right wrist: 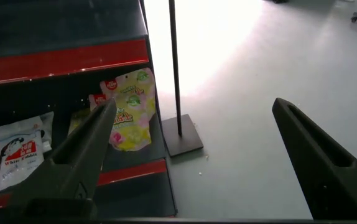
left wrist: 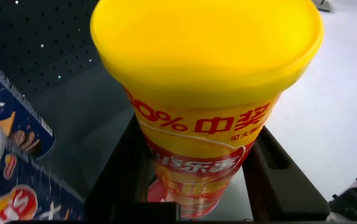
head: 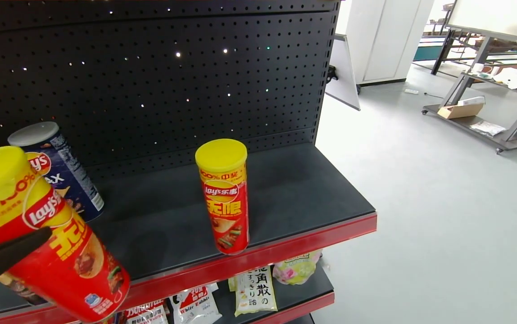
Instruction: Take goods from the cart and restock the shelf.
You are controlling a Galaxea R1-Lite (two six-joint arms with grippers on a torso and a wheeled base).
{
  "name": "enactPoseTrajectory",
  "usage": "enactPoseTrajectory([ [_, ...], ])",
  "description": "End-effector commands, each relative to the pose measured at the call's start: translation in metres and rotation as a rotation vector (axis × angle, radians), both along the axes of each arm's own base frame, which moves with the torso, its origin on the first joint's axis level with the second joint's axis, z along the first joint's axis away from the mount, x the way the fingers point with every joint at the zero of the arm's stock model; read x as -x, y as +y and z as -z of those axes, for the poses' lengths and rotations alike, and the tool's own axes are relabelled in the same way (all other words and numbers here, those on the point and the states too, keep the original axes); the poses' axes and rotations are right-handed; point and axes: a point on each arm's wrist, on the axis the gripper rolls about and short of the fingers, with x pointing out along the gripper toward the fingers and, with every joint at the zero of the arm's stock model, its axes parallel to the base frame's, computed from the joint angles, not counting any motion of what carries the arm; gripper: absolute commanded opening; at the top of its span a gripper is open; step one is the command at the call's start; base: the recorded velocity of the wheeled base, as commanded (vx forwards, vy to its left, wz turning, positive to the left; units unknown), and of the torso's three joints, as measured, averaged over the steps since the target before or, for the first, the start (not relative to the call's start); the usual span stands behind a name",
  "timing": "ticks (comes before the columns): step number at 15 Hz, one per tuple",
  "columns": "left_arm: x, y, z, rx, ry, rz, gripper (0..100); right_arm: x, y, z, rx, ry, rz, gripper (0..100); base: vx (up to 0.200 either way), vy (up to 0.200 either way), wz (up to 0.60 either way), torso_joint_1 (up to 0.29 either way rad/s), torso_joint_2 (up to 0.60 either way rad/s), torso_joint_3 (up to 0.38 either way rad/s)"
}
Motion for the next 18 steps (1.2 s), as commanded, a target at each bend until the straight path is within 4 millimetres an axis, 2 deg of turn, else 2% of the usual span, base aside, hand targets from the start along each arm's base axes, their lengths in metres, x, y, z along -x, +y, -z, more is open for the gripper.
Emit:
enactPoseTrajectory([
  [1, -0.032, -0.004, -0.001, -0.017, 0.052, 0.007, 0, 0.0, 0.0, 0.0, 0.0, 0.001, -0.001, 100, 0.0, 0.0, 0.0, 0.0, 0.0, 0.0],
  [2, -0.035, -0.004, -0.001, -0.018, 0.055, 0.006, 0, 0.0, 0.0, 0.0, 0.0, 0.001, -0.001, 100, 0.0, 0.0, 0.0, 0.0, 0.0, 0.0],
  [4, -0.078, -0.012, -0.01, -0.051, 0.063, 0.028, 0, 0.0, 0.0, 0.0, 0.0, 0.001, -0.001, 100, 0.0, 0.0, 0.0, 0.0, 0.0, 0.0],
  [6, -0.105, -0.027, -0.015, -0.056, 0.031, 0.081, 0, 0.0, 0.0, 0.0, 0.0, 0.001, -0.001, 100, 0.0, 0.0, 0.0, 0.0, 0.0, 0.0],
  [10, -0.164, -0.047, 0.004, -0.053, 0.027, 0.11, 0, 0.0, 0.0, 0.0, 0.0, 0.001, -0.001, 100, 0.0, 0.0, 0.0, 0.0, 0.0, 0.0],
  [12, -0.191, -0.057, 0.007, -0.052, 0.016, 0.121, 0, 0.0, 0.0, 0.0, 0.0, 0.001, -0.001, 100, 0.0, 0.0, 0.0, 0.0, 0.0, 0.0],
  [14, -0.214, -0.067, 0.005, -0.053, 0.01, 0.133, 0, 0.0, 0.0, 0.0, 0.0, 0.001, -0.001, 100, 0.0, 0.0, 0.0, 0.0, 0.0, 0.0],
  [18, -0.24, -0.086, 0.008, -0.066, 0.005, 0.102, 0, 0.0, 0.0, 0.0, 0.0, 0.001, -0.001, 100, 0.0, 0.0, 0.0, 0.0, 0.0, 0.0],
])
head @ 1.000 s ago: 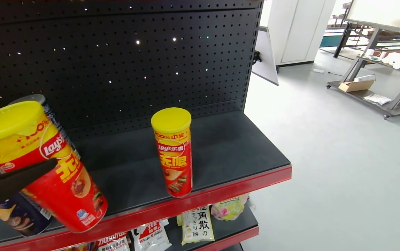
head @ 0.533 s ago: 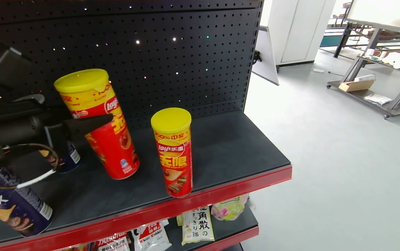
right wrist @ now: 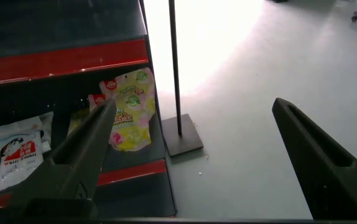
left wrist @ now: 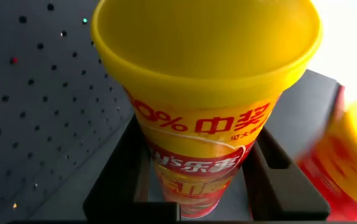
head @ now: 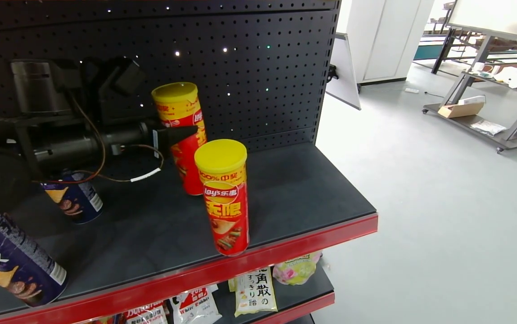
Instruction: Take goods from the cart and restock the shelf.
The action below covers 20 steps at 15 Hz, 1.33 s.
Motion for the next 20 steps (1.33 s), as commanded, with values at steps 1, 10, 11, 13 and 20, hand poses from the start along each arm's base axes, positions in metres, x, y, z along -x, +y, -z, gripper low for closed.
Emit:
enactPoseTrajectory([
  [1, -0.02, -0.012, 0.015, -0.013, 0.038, 0.0, 0, 0.0, 0.0, 0.0, 0.0, 0.001, -0.001, 100, 0.0, 0.0, 0.0, 0.0, 0.0, 0.0],
  [10, -0.039, -0.037, 0.025, -0.008, 0.008, 0.023, 0, 0.0, 0.0, 0.0, 0.0, 0.001, -0.001, 100, 0.0, 0.0, 0.0, 0.0, 0.0, 0.0],
  [11, -0.039, -0.037, 0.026, -0.009, 0.013, 0.023, 0, 0.0, 0.0, 0.0, 0.0, 0.001, -0.001, 100, 0.0, 0.0, 0.0, 0.0, 0.0, 0.0],
  [13, -0.041, -0.038, 0.028, -0.006, 0.017, 0.024, 0, 0.0, 0.0, 0.0, 0.0, 0.001, -0.001, 100, 0.0, 0.0, 0.0, 0.0, 0.0, 0.0],
  [20, -0.05, -0.046, 0.033, -0.002, 0.0, 0.035, 0, 0.0, 0.0, 0.0, 0.0, 0.001, -0.001, 100, 0.0, 0.0, 0.0, 0.0, 0.0, 0.0],
])
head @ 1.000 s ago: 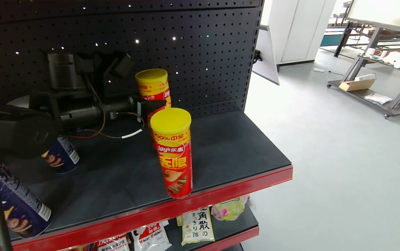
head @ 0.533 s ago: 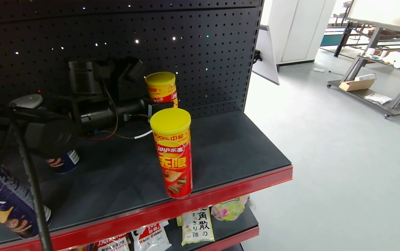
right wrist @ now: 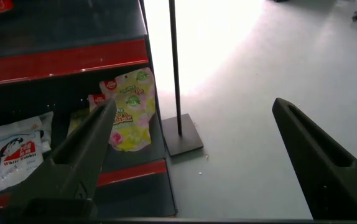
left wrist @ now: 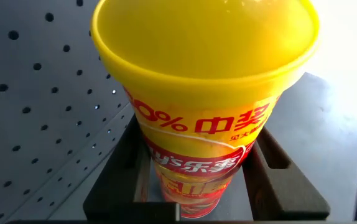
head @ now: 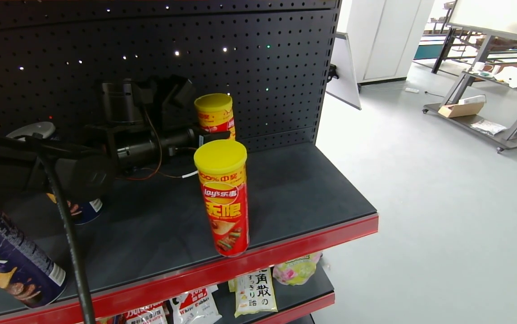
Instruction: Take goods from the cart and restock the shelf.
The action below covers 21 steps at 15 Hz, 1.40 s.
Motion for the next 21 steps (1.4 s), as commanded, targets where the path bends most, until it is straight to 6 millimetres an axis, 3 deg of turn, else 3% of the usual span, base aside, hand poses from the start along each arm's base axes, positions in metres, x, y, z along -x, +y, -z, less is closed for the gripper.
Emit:
enactPoseTrajectory([
  [1, -0.002, 0.0, 0.002, -0.002, 0.003, -0.001, 0, 0.0, 0.0, 0.0, 0.0, 0.001, -0.001, 100, 0.0, 0.0, 0.0, 0.0, 0.0, 0.0],
  [20, -0.003, 0.004, 0.019, -0.02, 0.027, -0.018, 0, 0.0, 0.0, 0.0, 0.0, 0.001, -0.001, 100, 0.0, 0.0, 0.0, 0.0, 0.0, 0.0],
  [21, -0.002, 0.005, 0.018, -0.018, 0.022, -0.018, 100, 0.0, 0.0, 0.0, 0.0, 0.001, -0.001, 100, 0.0, 0.0, 0.0, 0.0, 0.0, 0.0],
])
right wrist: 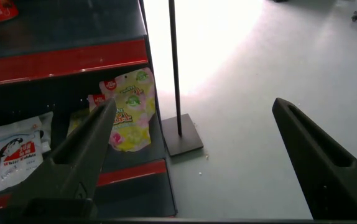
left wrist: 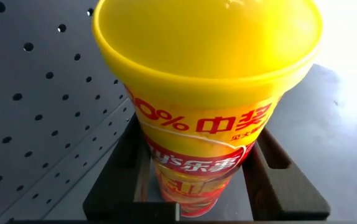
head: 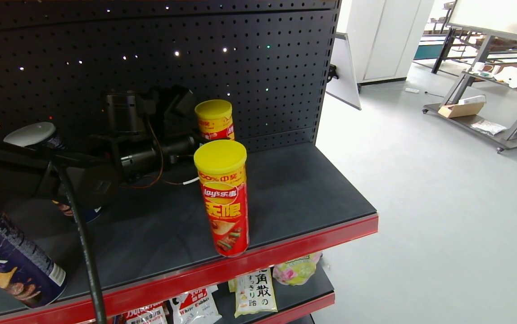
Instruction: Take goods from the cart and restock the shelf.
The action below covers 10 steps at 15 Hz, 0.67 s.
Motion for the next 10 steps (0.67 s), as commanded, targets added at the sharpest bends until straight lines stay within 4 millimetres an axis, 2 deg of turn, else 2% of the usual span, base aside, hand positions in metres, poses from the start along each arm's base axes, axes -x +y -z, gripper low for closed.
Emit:
enactPoseTrajectory([
  [1, 0.002, 0.001, -0.002, 0.0, 0.0, -0.002, 100, 0.0, 0.0, 0.0, 0.0, 0.001, -0.001, 100, 0.0, 0.0, 0.0, 0.0, 0.0, 0.0],
  [4, 0.01, 0.006, -0.009, 0.005, -0.013, -0.007, 100, 0.0, 0.0, 0.0, 0.0, 0.001, -0.001, 100, 0.0, 0.0, 0.0, 0.0, 0.0, 0.0],
  [6, 0.025, 0.018, -0.013, 0.004, -0.01, -0.025, 100, 0.0, 0.0, 0.0, 0.0, 0.001, -0.001, 100, 0.0, 0.0, 0.0, 0.0, 0.0, 0.0],
  [8, 0.041, 0.026, -0.018, 0.004, -0.012, -0.031, 100, 0.0, 0.0, 0.0, 0.0, 0.001, -0.001, 100, 0.0, 0.0, 0.0, 0.0, 0.0, 0.0],
  [10, 0.071, 0.041, -0.027, 0.011, -0.031, -0.047, 100, 0.0, 0.0, 0.0, 0.0, 0.001, -0.001, 100, 0.0, 0.0, 0.0, 0.0, 0.0, 0.0],
])
